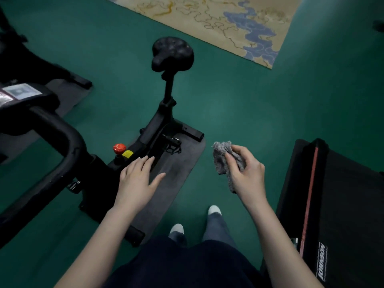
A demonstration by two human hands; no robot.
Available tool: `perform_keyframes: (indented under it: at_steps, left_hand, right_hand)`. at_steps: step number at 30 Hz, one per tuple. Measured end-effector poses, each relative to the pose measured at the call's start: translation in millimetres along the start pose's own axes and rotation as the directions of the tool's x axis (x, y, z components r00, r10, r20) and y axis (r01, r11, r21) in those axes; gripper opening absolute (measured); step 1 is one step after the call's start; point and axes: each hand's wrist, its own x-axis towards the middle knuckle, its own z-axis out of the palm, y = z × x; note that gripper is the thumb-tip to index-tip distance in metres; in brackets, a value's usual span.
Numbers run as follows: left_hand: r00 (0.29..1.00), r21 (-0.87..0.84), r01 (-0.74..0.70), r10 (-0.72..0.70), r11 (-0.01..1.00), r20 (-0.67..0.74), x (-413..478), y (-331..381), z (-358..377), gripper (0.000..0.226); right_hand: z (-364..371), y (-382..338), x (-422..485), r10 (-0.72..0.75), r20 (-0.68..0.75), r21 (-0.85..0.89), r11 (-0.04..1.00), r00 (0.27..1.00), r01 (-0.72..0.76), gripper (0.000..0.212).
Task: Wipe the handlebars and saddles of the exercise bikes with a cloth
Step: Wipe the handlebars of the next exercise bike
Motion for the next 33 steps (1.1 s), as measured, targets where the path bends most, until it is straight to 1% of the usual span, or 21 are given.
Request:
perform_keyframes:
  at_steps: [6,8,14,16,21,26,28,31,33]
  left_hand:
    - [0.983,-0.018,0.182,-0.182,0.983,-0.026,14.0,5.7,1.5,0.068]
    - [0.965,-0.029,0.258,-0.26,0.966,-0.047,20.9,15.4,2.1,0.068]
    - [0.887,-0.071,0.453,-0.457,0.889,-0.07,36.6,52.1,7.1,0.067]
    - [0.848,-0.087,0.518,-0.524,0.851,-0.082,40.7,64.7,8.9,0.068]
    - [0.741,-0.134,0.649,-0.662,0.749,-0.112,32.6,91.7,9.9,0.066]
    - [0.6,-0.185,0.77,-0.792,0.61,-0.114,9.3,97.7,7.2,0.066]
    - [0.541,-0.194,0.81,-0.833,0.554,-0.119,-0.7,95.6,5.3,0.067]
    - [0.463,-0.205,0.853,-0.877,0.48,-0.124,-16.7,92.6,4.6,0.068]
    - [0.415,-0.22,0.874,-0.901,0.434,-0.127,-27.0,87.7,4.3,0.069]
  right_hand:
    - [16.2,4.4,58.6,-0.102,0.141,0.054,0.994,0.985,0.095,0.015]
    - [19.4,7.9,83.9,-0.136,0.216,0.079,0.989,0.967,0.121,0.015]
    - [24.0,19.9,154.6,-0.242,0.359,0.172,0.966,0.902,0.191,0.012]
    - [25.8,23.9,174.4,-0.279,0.414,0.195,0.957,0.867,0.215,0.013]
    - [40.0,24.1,205.4,-0.371,0.547,0.248,0.928,0.75,0.277,0.013]
    - [67.4,3.4,210.1,-0.443,0.656,0.337,0.896,0.611,0.288,0.014]
    - [80.3,-6.5,208.0,-0.477,0.685,0.375,0.879,0.551,0.294,0.014]
    - [97.5,-19.0,203.6,-0.525,0.692,0.419,0.851,0.496,0.317,0.013]
    - [109.6,-28.4,199.5,-0.534,0.703,0.442,0.846,0.47,0.299,0.013]
